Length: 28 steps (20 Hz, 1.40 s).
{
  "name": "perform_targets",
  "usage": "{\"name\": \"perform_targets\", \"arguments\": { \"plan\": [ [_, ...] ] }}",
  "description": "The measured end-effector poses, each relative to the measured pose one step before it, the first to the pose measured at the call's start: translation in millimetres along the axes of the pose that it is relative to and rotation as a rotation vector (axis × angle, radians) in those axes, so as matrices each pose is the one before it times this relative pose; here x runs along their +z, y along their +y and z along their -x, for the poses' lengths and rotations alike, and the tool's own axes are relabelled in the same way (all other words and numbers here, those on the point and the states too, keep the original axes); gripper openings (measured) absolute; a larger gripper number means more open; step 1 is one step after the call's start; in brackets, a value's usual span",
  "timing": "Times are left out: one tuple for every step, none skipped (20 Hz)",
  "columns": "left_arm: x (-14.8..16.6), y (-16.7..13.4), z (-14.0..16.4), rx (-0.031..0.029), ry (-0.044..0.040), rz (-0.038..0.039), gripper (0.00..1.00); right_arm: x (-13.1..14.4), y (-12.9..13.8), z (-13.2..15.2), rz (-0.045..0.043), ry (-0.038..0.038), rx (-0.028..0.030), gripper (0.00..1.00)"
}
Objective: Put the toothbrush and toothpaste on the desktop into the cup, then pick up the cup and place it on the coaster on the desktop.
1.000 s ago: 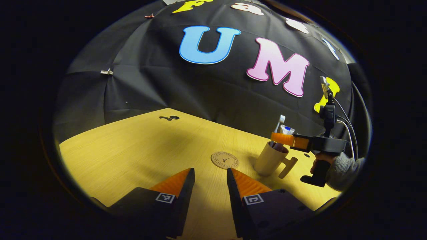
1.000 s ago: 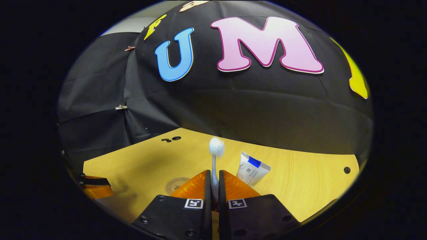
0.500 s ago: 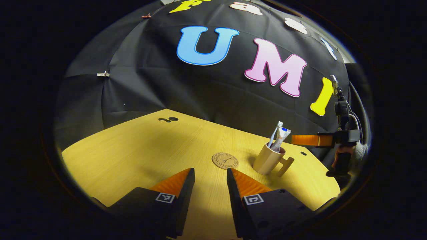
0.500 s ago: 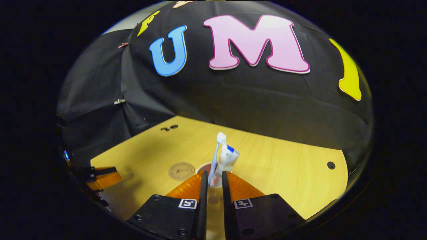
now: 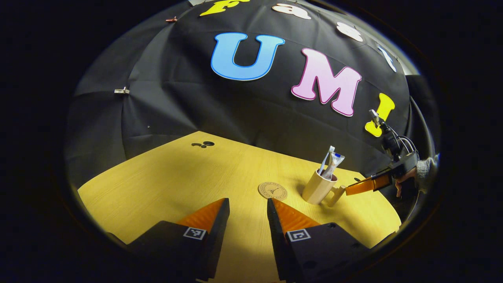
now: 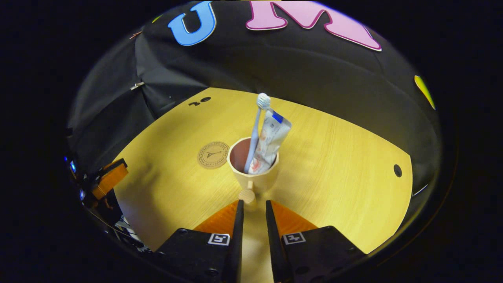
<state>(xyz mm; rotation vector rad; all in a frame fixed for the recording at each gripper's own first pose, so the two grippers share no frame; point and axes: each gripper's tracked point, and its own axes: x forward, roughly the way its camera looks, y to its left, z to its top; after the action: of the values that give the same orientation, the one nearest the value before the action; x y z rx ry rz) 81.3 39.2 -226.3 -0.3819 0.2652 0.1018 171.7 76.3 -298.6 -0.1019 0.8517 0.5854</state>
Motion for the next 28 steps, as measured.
{"name": "perform_targets", "arguments": {
  "plan": [
    [-2.42, 4.61, 0.94, 0.00855, 0.00508, 0.00298, 0.60, 2.82, 3.24, -1.45, -0.00020, 0.00743, 0.00240, 0.35],
    [2.83, 1.12, -1.44, 0.00564, 0.00429, 0.00642, 0.60, 0.30, 4.48, -0.70, 0.00152, 0.01827, 0.00281, 0.35],
    [-0.97, 2.74, 1.36, 0.00557, 0.00156, 0.00684, 0.60, -0.75, 3.37, -0.73, 0.00433, 0.01305, 0.00706, 0.25],
    [-0.74, 2.81, 0.10, 0.00381, 0.00138, 0.00662, 0.60, -1.69, 3.60, -0.23, 0.00561, 0.01859, -0.00596, 0.27],
    [-1.59, 2.49, -0.33, 0.00361, 0.00347, 0.00515, 0.60, -4.19, 2.03, -2.02, 0.00280, 0.01974, -0.00447, 0.36],
    [-0.04, 1.38, -0.41, 0.00315, 0.00320, 0.00369, 0.60, -1.87, -1.80, -3.01, 0.00669, 0.01145, -0.01665, 0.39],
    [-0.75, 1.37, -1.04, 0.00037, 0.00148, 0.00306, 0.60, 0.17, -3.11, -4.39, 0.00470, 0.00713, -0.01511, 0.34],
    [1.14, 0.16, -0.61, -0.00121, -0.00191, 0.00076, 0.60, -0.98, -0.96, -3.84, -0.00776, 0.01512, -0.00808, 0.34],
    [1.22, 0.28, -0.29, -0.00185, -0.00240, -0.00153, 0.60, -1.42, 0.44, -4.66, -0.01342, 0.02049, -0.00504, 0.40],
    [1.29, 0.81, -0.51, -0.00099, -0.00146, -0.00216, 0.60, -0.41, 1.96, -4.73, -0.01514, 0.01804, 0.00430, 0.34],
    [1.83, 1.34, 0.20, -0.00046, -0.00209, -0.00070, 0.60, 0.69, 3.18, -5.83, -0.00949, 0.01957, -0.00029, 0.40],
    [-0.97, 1.79, 0.05, -0.00040, 0.00036, 0.00195, 0.60, 0.73, 1.63, -6.15, 0.00374, 0.01602, -0.00385, 0.34],
    [-1.07, 1.27, -0.52, 0.00226, 0.00228, 0.00203, 0.60, 1.57, -1.01, -5.27, 0.00746, 0.01046, -0.01042, 0.34],
    [0.12, 1.75, -0.07, 0.00199, 0.00213, 0.00344, 0.60, 2.25, 1.07, -6.54, 0.00459, 0.01187, -0.00792, 0.41],
    [-1.69, 1.81, 0.72, 0.00286, 0.00210, 0.00304, 0.60, 1.30, -0.50, -4.68, 0.00047, 0.01216, -0.01185, 0.34],
    [0.13, 1.67, 0.34, 0.00142, 0.00163, 0.00314, 0.60, 1.53, -0.66, -4.00, 0.00032, 0.00759, -0.01106, 0.44],
    [0.43, 1.50, -0.25, 0.00064, -0.00053, 0.00275, 0.60, -0.29, -0.45, -5.27, -0.00127, 0.01225, -0.01135, 0.44],
    [0.89, 2.13, 0.49, 0.00062, -0.00062, 0.00246, 0.60, -1.25, -0.65, -4.63, -0.00506, 0.01642, -0.00877, 0.44],
    [-1.04, 1.04, -0.17, -0.00002, -0.00061, 0.00222, 0.60, -0.42, -0.71, -3.98, -0.00235, 0.00626, -0.00886, 0.44],
    [-0.04, 2.13, 0.22, 0.00048, 0.00100, 0.00119, 0.60, -0.34, -1.24, -2.92, -0.00283, 0.00886, -0.00942, 0.44],
    [-0.33, 1.77, -0.15, 0.00140, 0.00033, 0.00109, 0.60, 1.03, -0.30, -1.42, -0.00333, 0.00157, -0.00604, 0.43],
    [-0.02, 1.85, 0.33, 0.00118, 0.00042, 0.00184, 0.60, -0.91, 0.71, -2.75, -0.00414, 0.00724, -0.00259, 0.43],
    [-0.46, 1.60, 0.25, 0.00067, 0.00117, 0.00245, 0.60, -1.54, 1.19, -1.77, -0.00717, 0.00917, 0.00149, 0.43],
    [-0.26, 2.01, 0.61, 0.00130, 0.00294, 0.00227, 0.60, -0.06, 0.49, -1.44, -0.00973, 0.01093, -0.00016, 0.43],
    [-1.29, 1.69, 0.29, 0.00173, 0.00325, 0.00167, 0.60, -1.50, 0.13, -2.92, -0.01202, 0.01190, -0.00384, 0.34],
    [-0.62, 1.43, 0.36, 0.00157, 0.00222, 0.00165, 0.60, -2.02, -1.37, -1.82, -0.01798, 0.01544, -0.00639, 0.34],
    [-0.80, 0.84, -0.31, 0.00001, 0.00199, 0.00224, 0.60, -2.43, 0.10, -3.14, -0.02446, 0.01806, 0.00176, 0.42],
    [0.86, 0.70, 0.75, 0.00047, 0.00060, 0.00166, 0.60, 0.78, 1.72, 0.86, -0.00270, -0.00189, 0.00385, 0.33]
  ]
}}
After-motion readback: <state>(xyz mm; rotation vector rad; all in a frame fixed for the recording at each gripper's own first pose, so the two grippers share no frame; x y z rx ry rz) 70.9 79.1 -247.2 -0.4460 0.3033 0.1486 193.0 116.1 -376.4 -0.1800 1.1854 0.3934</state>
